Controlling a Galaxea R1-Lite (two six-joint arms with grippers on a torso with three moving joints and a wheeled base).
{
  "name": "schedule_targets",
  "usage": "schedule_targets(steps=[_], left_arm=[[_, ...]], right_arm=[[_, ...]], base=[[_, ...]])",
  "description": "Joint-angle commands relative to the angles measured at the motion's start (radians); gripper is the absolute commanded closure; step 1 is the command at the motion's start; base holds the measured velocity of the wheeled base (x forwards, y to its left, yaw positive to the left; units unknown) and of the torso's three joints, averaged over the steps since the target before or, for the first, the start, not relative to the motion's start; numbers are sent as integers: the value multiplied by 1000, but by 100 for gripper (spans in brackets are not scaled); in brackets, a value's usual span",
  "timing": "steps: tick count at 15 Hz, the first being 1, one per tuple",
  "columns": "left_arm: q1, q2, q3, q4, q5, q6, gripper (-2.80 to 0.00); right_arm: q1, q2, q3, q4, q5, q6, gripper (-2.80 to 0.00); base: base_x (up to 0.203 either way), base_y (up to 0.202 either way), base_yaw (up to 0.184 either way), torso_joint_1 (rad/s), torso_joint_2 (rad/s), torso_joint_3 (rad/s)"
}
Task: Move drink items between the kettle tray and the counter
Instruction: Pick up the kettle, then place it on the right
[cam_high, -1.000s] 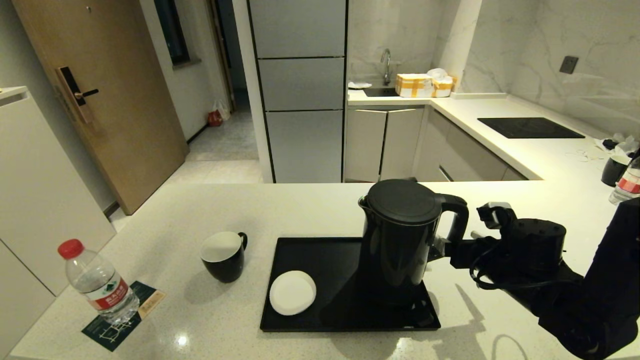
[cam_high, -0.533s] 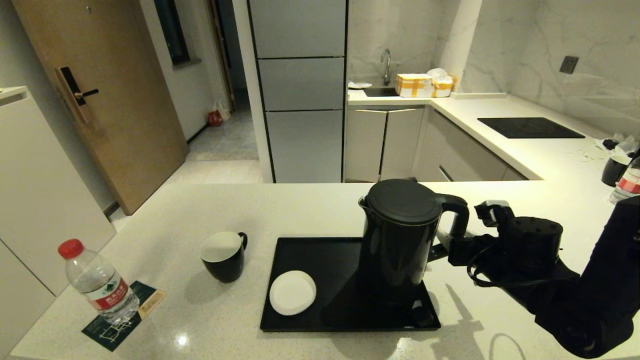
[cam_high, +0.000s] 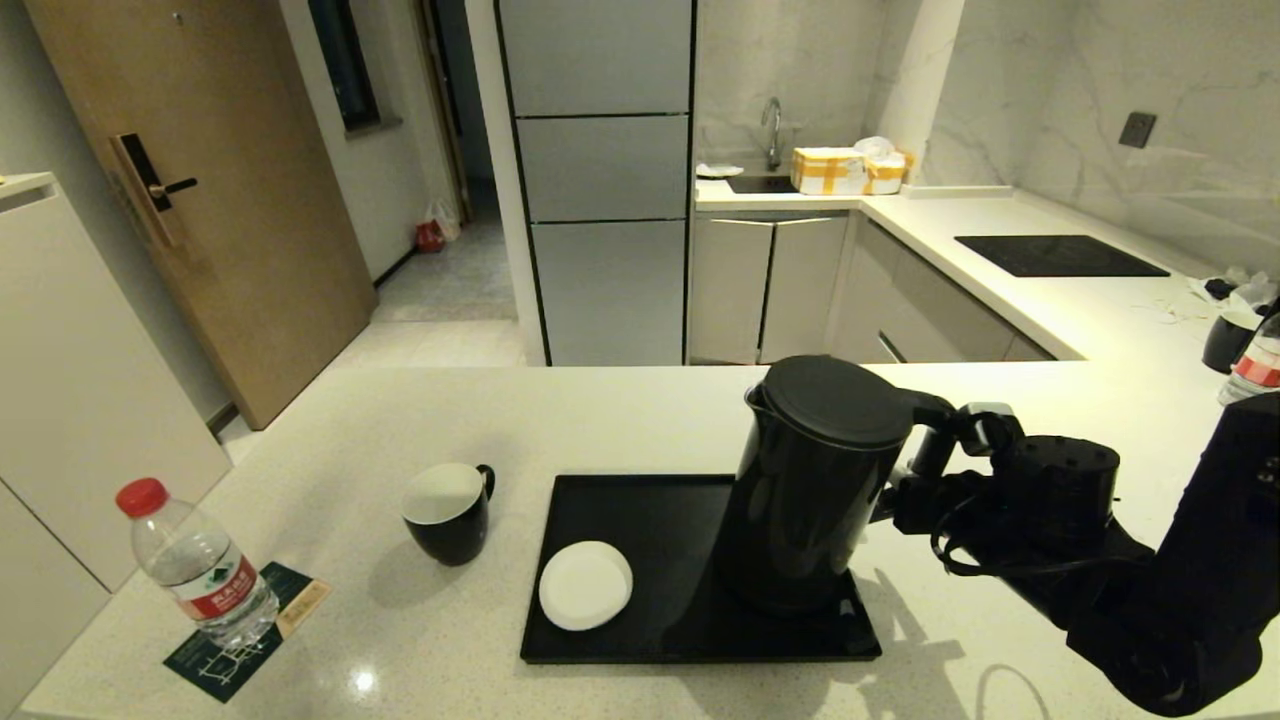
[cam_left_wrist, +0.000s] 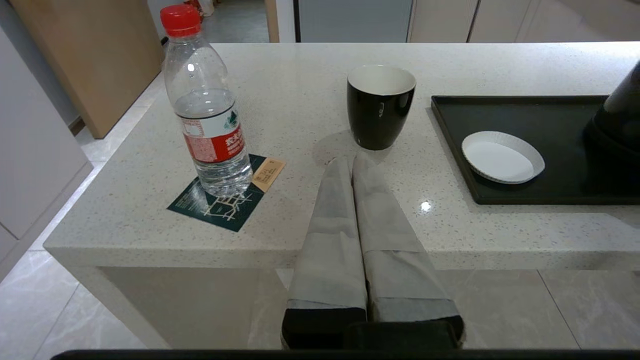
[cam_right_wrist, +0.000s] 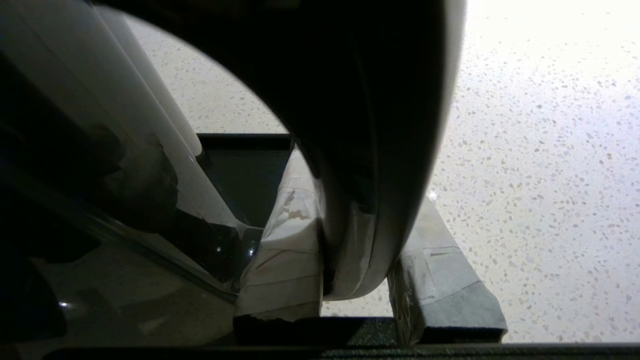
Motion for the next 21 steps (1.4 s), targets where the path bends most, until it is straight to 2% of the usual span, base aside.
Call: schedule_targets(steps=[1, 5, 11, 15, 17, 21], left_arm=[[0, -2, 0, 0, 1, 0, 0], [0, -2, 0, 0, 1, 0, 0], [1, -2, 0, 0, 1, 0, 0], [0, -2, 0, 0, 1, 0, 0], [0, -2, 0, 0, 1, 0, 0], [0, -2, 0, 0, 1, 0, 0]], right_arm=[[6, -11, -1, 7, -1, 1, 0], [11, -92, -47, 97, -2, 2, 0], [11, -327, -175, 426, -4, 9, 0], [2, -341, -186, 457, -37, 10, 0], [-49, -341, -185, 457, -43, 10, 0], [-204, -326, -185, 455, -37, 12, 0]], base=[[0, 0, 0, 0, 0, 0], [0, 0, 0, 0, 0, 0], [0, 0, 0, 0, 0, 0], [0, 0, 0, 0, 0, 0], [0, 0, 0, 0, 0, 0], [0, 0, 0, 0, 0, 0]])
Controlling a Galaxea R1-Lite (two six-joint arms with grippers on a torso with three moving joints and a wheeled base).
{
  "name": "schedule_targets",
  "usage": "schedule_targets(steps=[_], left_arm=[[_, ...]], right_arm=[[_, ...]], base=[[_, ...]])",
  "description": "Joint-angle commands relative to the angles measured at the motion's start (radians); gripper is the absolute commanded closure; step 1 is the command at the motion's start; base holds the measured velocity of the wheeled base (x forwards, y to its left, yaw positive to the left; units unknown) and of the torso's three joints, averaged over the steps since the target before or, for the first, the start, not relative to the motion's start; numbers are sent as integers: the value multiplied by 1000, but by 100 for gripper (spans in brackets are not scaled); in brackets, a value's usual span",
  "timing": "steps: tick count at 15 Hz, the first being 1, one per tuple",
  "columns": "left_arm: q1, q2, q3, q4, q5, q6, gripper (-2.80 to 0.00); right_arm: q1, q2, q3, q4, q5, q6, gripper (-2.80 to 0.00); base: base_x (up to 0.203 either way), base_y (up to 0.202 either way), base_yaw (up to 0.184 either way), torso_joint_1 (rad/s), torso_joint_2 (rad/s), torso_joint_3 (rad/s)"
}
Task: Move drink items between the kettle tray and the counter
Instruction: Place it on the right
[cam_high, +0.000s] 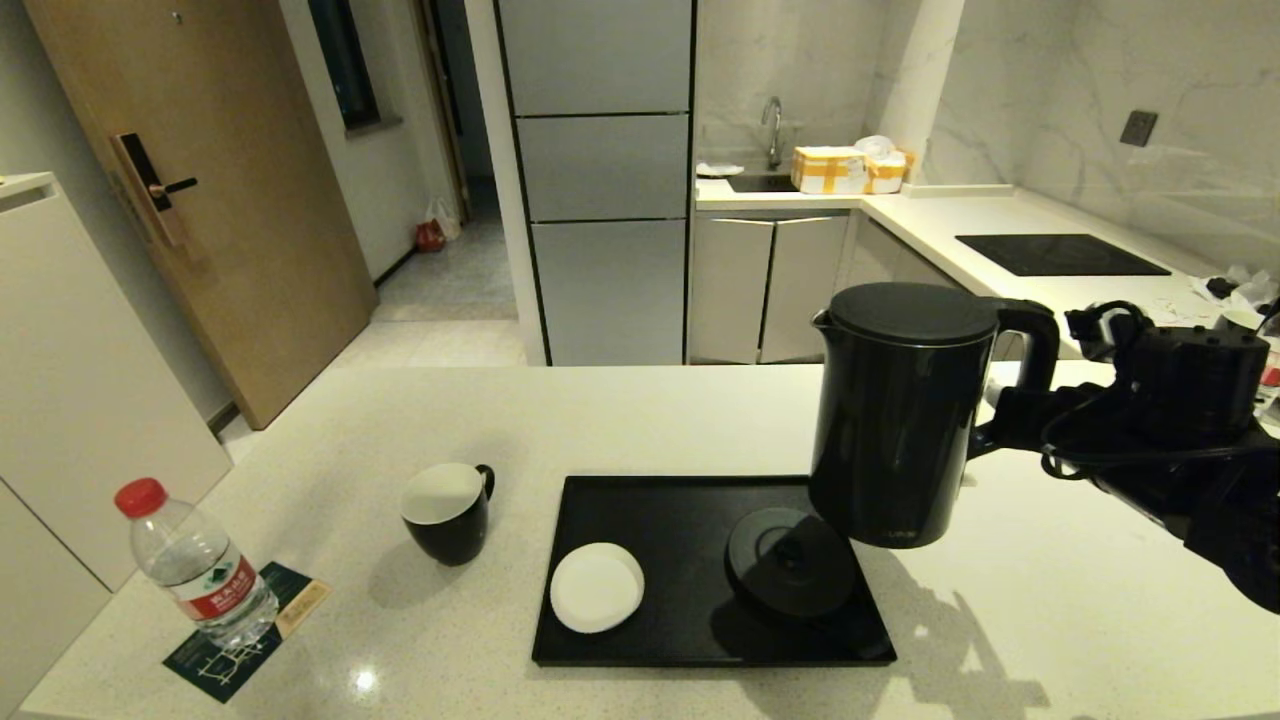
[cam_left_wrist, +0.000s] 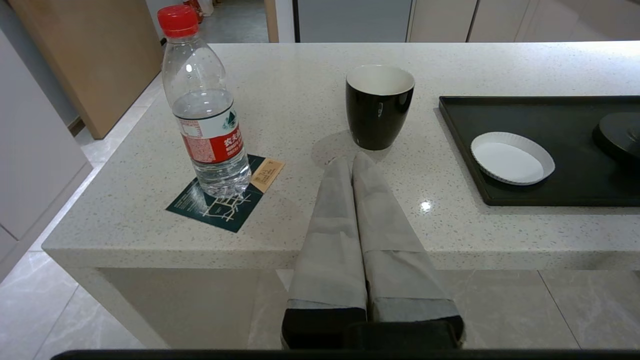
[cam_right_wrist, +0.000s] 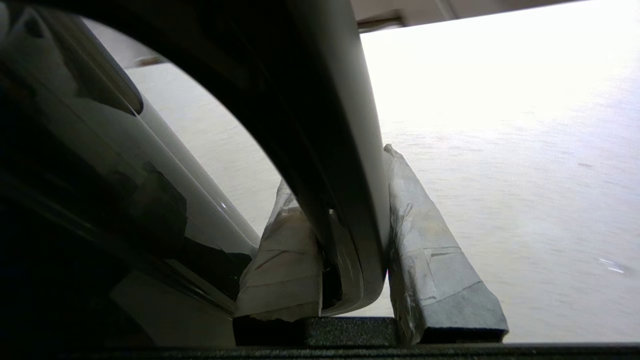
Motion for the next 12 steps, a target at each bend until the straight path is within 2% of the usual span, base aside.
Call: schedule_targets(steps=[1, 8, 12], left_arm=[[1, -2, 0, 0, 0, 0, 0], [0, -2, 0, 0, 0, 0, 0], [0, -2, 0, 0, 0, 0, 0]], right_arm=[[-64, 13, -3, -8, -2, 2, 0], [-212, 18, 93, -17, 7, 5, 0], [-218, 111, 37, -18, 7, 37, 0]], base=[[0, 0, 0, 0, 0, 0], [0, 0, 0, 0, 0, 0], [0, 0, 0, 0, 0, 0]])
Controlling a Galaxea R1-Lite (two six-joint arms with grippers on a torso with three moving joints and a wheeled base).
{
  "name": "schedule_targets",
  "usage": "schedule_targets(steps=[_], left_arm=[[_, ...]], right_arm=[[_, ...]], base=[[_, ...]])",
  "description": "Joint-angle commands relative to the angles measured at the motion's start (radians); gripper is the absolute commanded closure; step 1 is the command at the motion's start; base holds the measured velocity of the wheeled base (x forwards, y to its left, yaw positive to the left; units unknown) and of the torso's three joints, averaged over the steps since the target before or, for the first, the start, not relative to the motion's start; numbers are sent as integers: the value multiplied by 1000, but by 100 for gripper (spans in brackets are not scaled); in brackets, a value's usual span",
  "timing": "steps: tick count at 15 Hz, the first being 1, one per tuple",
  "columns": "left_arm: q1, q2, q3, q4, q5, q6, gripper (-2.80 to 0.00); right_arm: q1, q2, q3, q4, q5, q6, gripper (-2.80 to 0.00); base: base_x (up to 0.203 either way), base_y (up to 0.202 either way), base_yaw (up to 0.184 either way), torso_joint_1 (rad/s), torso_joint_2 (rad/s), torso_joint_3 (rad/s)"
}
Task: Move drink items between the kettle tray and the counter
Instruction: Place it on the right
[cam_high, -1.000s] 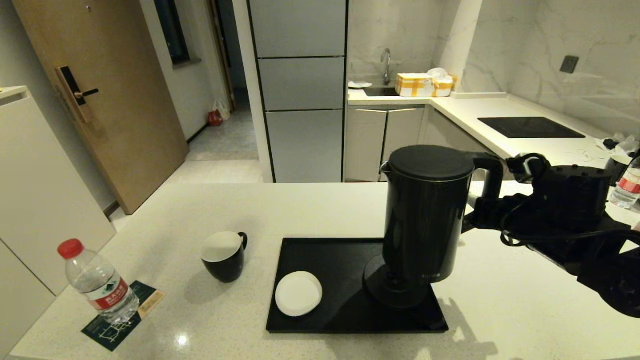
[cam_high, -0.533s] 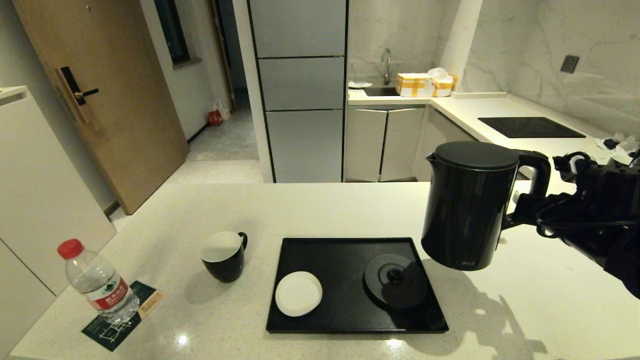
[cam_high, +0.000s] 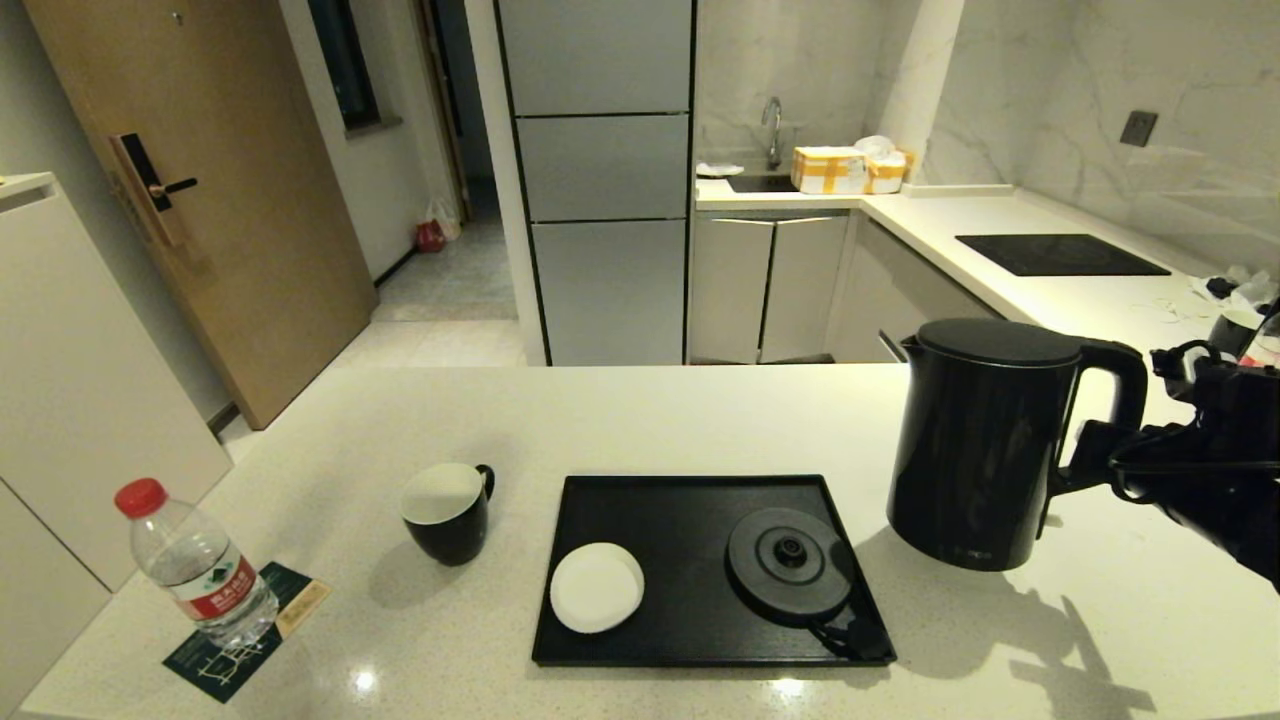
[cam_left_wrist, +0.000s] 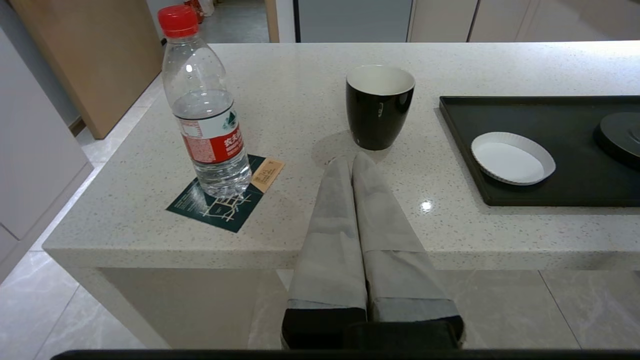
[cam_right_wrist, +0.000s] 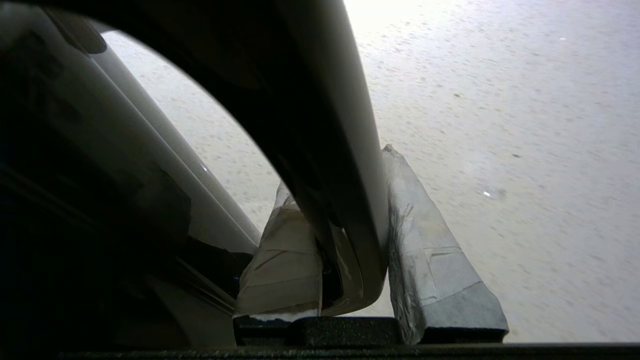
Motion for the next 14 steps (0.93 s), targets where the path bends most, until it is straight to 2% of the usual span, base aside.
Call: schedule_targets(steps=[1, 7, 10, 14], left_arm=[[0, -2, 0, 0, 0, 0, 0], [0, -2, 0, 0, 0, 0, 0], [0, -2, 0, 0, 0, 0, 0], [0, -2, 0, 0, 0, 0, 0]], right_arm=[[-3, 95, -56, -6, -2, 10, 0], [-4, 301, -220, -55, -19, 2, 0], [-4, 348, -215, -107, -27, -2, 0], [-3, 382, -168, -176, -27, -47, 0]], base=[[0, 0, 0, 0, 0, 0], [0, 0, 0, 0, 0, 0], [0, 0, 0, 0, 0, 0], [0, 0, 0, 0, 0, 0]])
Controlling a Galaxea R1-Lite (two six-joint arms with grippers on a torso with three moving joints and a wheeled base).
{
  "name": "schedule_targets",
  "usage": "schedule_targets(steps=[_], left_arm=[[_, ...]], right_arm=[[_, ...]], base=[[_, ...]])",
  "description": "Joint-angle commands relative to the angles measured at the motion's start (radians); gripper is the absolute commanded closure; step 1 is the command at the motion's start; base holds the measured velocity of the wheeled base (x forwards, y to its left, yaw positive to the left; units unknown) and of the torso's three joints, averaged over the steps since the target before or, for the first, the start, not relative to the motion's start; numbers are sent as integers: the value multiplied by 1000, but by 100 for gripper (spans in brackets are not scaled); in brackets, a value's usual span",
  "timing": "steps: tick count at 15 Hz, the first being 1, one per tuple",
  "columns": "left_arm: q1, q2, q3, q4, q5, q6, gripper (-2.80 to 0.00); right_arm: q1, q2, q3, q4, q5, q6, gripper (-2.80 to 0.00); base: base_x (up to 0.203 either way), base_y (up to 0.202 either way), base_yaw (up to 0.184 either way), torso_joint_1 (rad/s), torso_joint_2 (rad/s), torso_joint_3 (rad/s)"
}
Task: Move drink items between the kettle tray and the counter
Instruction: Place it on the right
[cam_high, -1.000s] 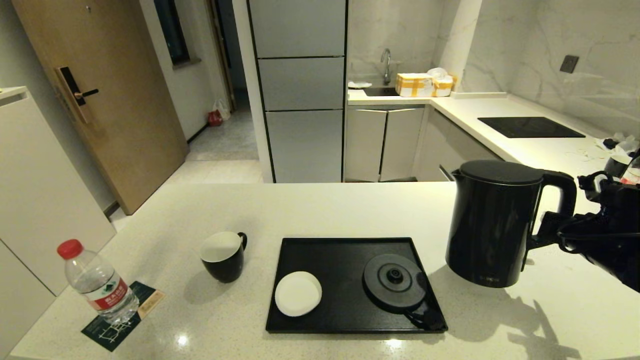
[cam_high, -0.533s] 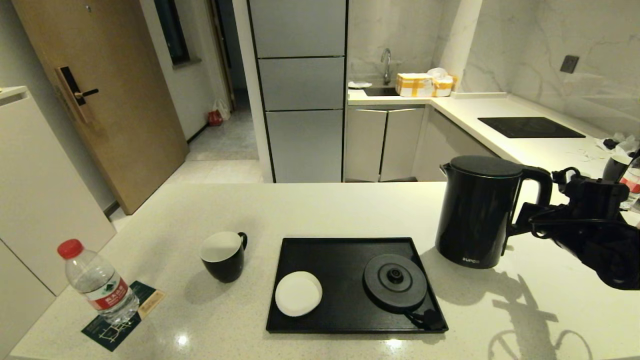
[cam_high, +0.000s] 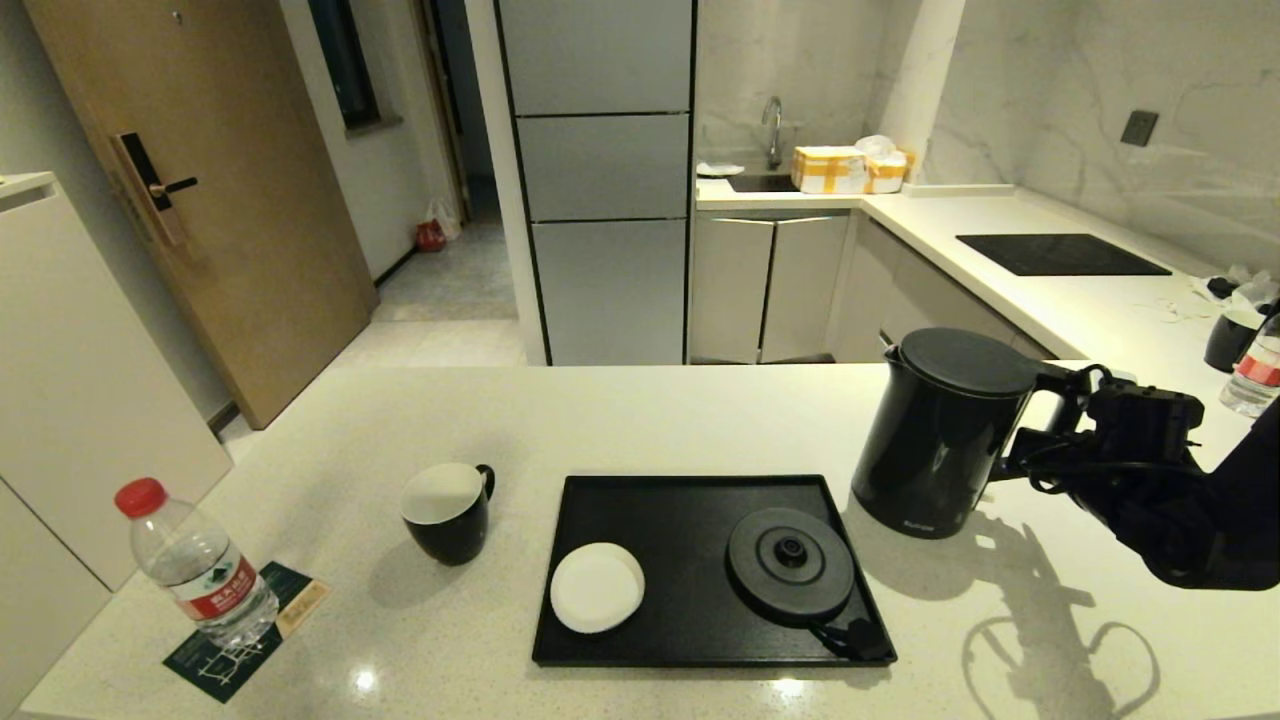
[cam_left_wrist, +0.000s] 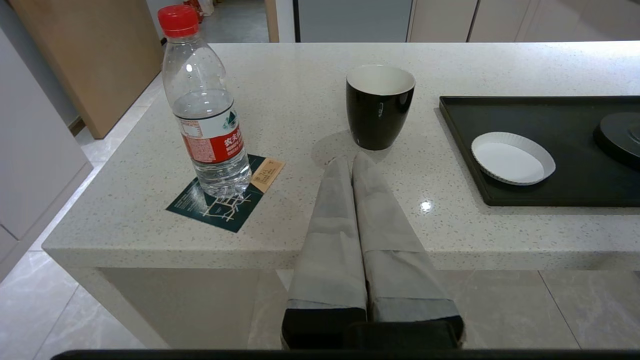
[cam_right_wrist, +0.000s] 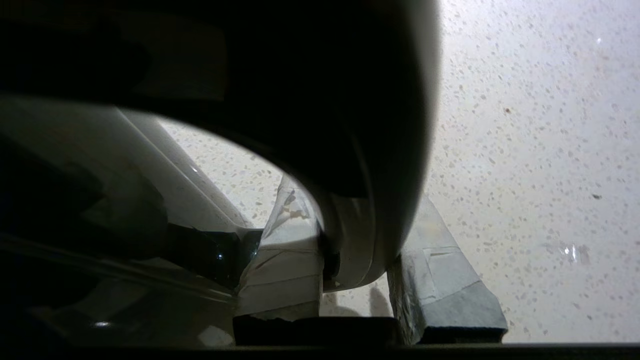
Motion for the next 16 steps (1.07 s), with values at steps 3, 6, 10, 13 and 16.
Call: schedule_targets(steps=[3, 6, 10, 13, 16], left_arm=[[0, -2, 0, 0, 1, 0, 0], [0, -2, 0, 0, 1, 0, 0], [0, -2, 0, 0, 1, 0, 0], [0, -2, 0, 0, 1, 0, 0], [0, -2, 0, 0, 1, 0, 0]], right_arm=[[0, 22, 47, -17, 0, -18, 0], [0, 16, 51, -8, -1, -38, 0], [0, 15, 51, -21, 2, -47, -280], [0, 19, 56, -50, 8, -58, -280], [0, 13, 89, -87, 29, -65, -280]], base=[[0, 0, 0, 0, 0, 0], [0, 0, 0, 0, 0, 0], [0, 0, 0, 0, 0, 0], [0, 0, 0, 0, 0, 0], [0, 0, 0, 0, 0, 0]])
